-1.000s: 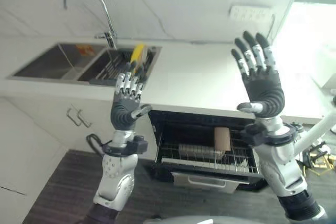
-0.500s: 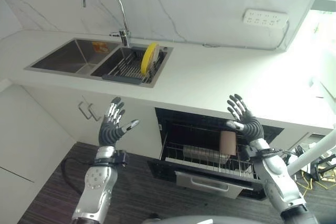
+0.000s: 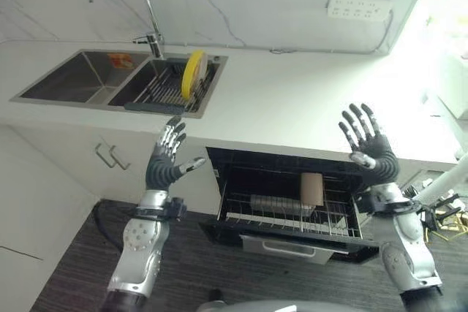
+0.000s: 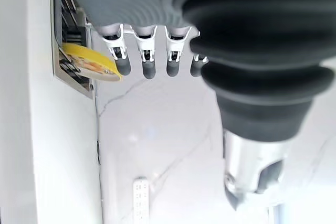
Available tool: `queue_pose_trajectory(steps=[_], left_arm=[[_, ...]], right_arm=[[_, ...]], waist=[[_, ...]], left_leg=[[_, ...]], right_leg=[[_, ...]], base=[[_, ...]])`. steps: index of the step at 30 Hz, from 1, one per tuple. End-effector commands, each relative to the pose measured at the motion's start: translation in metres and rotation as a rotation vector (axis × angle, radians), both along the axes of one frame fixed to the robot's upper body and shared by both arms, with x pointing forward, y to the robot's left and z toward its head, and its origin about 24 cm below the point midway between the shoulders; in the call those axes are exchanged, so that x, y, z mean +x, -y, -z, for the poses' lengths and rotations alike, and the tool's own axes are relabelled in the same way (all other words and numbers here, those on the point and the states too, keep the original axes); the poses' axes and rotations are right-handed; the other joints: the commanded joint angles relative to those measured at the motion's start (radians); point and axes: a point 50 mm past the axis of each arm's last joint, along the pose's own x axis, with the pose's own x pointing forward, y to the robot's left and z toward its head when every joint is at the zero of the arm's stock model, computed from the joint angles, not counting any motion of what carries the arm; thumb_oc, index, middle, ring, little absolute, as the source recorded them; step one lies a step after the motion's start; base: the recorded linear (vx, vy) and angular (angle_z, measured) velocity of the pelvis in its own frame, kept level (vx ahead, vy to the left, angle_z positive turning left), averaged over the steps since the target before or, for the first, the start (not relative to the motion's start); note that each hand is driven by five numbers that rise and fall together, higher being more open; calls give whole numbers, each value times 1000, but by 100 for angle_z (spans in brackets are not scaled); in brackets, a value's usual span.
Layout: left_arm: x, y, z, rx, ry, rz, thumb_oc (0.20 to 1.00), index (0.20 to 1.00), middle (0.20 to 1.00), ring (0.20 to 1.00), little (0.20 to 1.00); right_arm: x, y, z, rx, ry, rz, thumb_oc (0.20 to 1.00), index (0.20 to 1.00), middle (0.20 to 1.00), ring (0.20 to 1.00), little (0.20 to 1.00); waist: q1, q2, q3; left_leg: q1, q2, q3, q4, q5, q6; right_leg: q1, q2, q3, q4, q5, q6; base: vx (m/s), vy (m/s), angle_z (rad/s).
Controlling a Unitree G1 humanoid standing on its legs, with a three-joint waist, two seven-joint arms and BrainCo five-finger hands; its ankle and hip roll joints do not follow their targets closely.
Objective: Place the dishes in the dishwasher.
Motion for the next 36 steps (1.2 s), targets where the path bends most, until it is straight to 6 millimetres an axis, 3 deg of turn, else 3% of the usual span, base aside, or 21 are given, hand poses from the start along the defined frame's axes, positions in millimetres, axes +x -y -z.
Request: queue_pose_trajectory(steps=[1, 6, 9, 12, 14, 15, 16, 18, 20, 21, 22, 23, 25, 26, 27, 28, 29, 30, 36], left_arm=[[9, -1, -25, 13, 144, 15, 1000, 1000, 1000, 1000, 1000], [7, -6, -25, 44, 134, -24, 1000, 1000, 1000, 1000, 1000], [8, -4, -29, 54, 140, 11, 1000, 1000, 1000, 1000, 1000], [7, -2, -30, 75, 157, 29, 1000, 1000, 1000, 1000, 1000], [3, -7, -31, 66, 157, -2, 1000, 1000, 1000, 1000, 1000], [-1, -10, -34, 89, 168, -7, 1000, 1000, 1000, 1000, 1000], [-4, -11, -37, 139, 182, -11, 1000, 1000, 1000, 1000, 1000], [-4, -15, -39, 187, 180, -15, 1000, 1000, 1000, 1000, 1000], [-4, -23, -37, 157, 168, -4, 1000, 1000, 1000, 1000, 1000], [0, -22, -34, 192, 153, 0, 1000, 1000, 1000, 1000, 1000], [0, -26, -32, 192, 140, -24, 1000, 1000, 1000, 1000, 1000], [-6, -35, -32, 207, 147, -79, 1000, 1000, 1000, 1000, 1000], [-7, -40, -40, 224, 187, -90, 1000, 1000, 1000, 1000, 1000], [-3, -39, -43, 220, 202, -85, 1000, 1000, 1000, 1000, 1000], [2, -35, -43, 222, 207, -70, 1000, 1000, 1000, 1000, 1000], [3, -34, -43, 222, 206, -64, 1000, 1000, 1000, 1000, 1000], [4, -25, -40, 224, 195, -31, 1000, 1000, 1000, 1000, 1000], [5, -17, -37, 243, 185, -2, 1000, 1000, 1000, 1000, 1000], [6, -16, -29, 226, 137, -30, 1000, 1000, 1000, 1000, 1000]], right_arm=[[6, 2, -30, 7, 159, 52, 1000, 1000, 1000, 1000, 1000], [4, 5, -31, -17, 150, 70, 1000, 1000, 1000, 1000, 1000], [-2, 17, -36, -18, 180, 128, 1000, 1000, 1000, 1000, 1000], [1, 17, -46, -9, 242, 151, 1000, 1000, 1000, 1000, 1000], [3, 17, -48, -28, 235, 138, 1000, 1000, 1000, 1000, 1000], [4, 20, -52, -51, 239, 133, 1000, 1000, 1000, 1000, 1000], [3, 26, -56, -56, 249, 136, 1000, 1000, 1000, 1000, 1000], [3, 35, -62, -49, 253, 164, 1000, 1000, 1000, 1000, 1000], [3, 49, -63, -34, 249, 269, 1000, 1000, 1000, 1000, 1000], [2, 56, -56, 13, 227, 309, 1000, 1000, 1000, 1000, 1000], [3, 55, -51, 16, 209, 288, 1000, 1000, 1000, 1000, 1000], [6, 44, -48, -2, 214, 228, 1000, 1000, 1000, 1000, 1000], [2, 37, -47, 3, 240, 223, 1000, 1000, 1000, 1000, 1000], [-2, 38, -45, 19, 246, 232, 1000, 1000, 1000, 1000, 1000], [-6, 40, -43, 18, 238, 247, 1000, 1000, 1000, 1000, 1000], [-6, 41, -42, 19, 237, 250, 1000, 1000, 1000, 1000, 1000], [-8, 43, -39, 34, 232, 262, 1000, 1000, 1000, 1000, 1000], [-10, 44, -36, 40, 229, 269, 1000, 1000, 1000, 1000, 1000], [-6, 44, -39, 50, 234, 250, 1000, 1000, 1000, 1000, 1000]], waist=[[3, -5, -9], [-2, -7, -6], [2, -17, 30], [1, -4, 45], [9, 11, 41], [16, 31, 47], [14, 45, 56], [10, 59, 70], [4, 66, 76], [6, 51, 68], [13, 46, 64], [36, 45, 65], [38, 47, 52], [37, 36, 41], [22, 15, 38], [20, 12, 37], [7, -1, 35], [-1, -8, 37], [-4, -12, 21]], left_leg=[[84, -126, 32, -2, -111, 86], [93, -144, 1, 36, -133, 97], [-5, -162, 20, 222, -167, 86], [4, -69, 29, 173, -140, 57], [25, 16, -6, 111, -84, 16], [28, 93, -40, 84, -24, -18], [26, 137, -60, 76, 0, -35], [17, 168, -71, 79, -3, -49], [11, 138, -33, 91, -46, -61], [-10, 93, -12, 131, -81, -58], [3, 66, 12, 134, -101, -48], [40, 32, 66, 83, -102, -18], [31, -20, 70, 52, -94, 39], [21, -43, 77, 41, -92, 62], [21, -81, 69, 36, -96, 84], [21, -85, 67, 36, -97, 85], [29, -110, 60, 36, -97, 93], [35, -123, 53, 45, -103, 95], [41, -125, 64, 105, -128, 80]], right_leg=[[-33, 113, 53, 25, -7, -61], [-38, 131, 96, 64, -29, -71], [-54, 102, 61, 128, -47, -89], [-84, 80, 36, 180, -73, -86], [-86, 48, 29, 197, -91, -72], [-93, 12, 26, 231, -117, -60], [-108, -12, 37, 272, -142, -50], [-128, -53, 46, 316, -159, -31], [-130, -185, 24, 283, -79, 48], [-112, -250, -14, 200, 29, 80], [-123, -278, -51, 180, 103, 78], [-148, -262, -96, 207, 148, 82], [-171, -133, -69, 268, 33, 43], [-178, -73, -75, 297, -1, 23], [-171, 23, -40, 299, -35, -5], [-168, 35, -35, 295, -38, -10], [-151, 102, -1, 266, -49, -38], [-137, 131, 16, 236, -55, -55], [-88, 137, 27, 158, -64, -79]], base=[[60, -29, -2], [65, -62, 0], [-1, 56, 16], [4, 428, 77], [117, 784, 13], [112, 1037, -14], [78, 1025, -18], [27, 959, -11], [25, 1081, 11], [85, 742, 37], [64, 715, 59], [-17, 655, 43], [-68, 619, -94], [33, 476, -76], [62, 279, 66], [152, 164, 58], [182, 33, 49], [184, 7, 32], [89, -114, 17]])
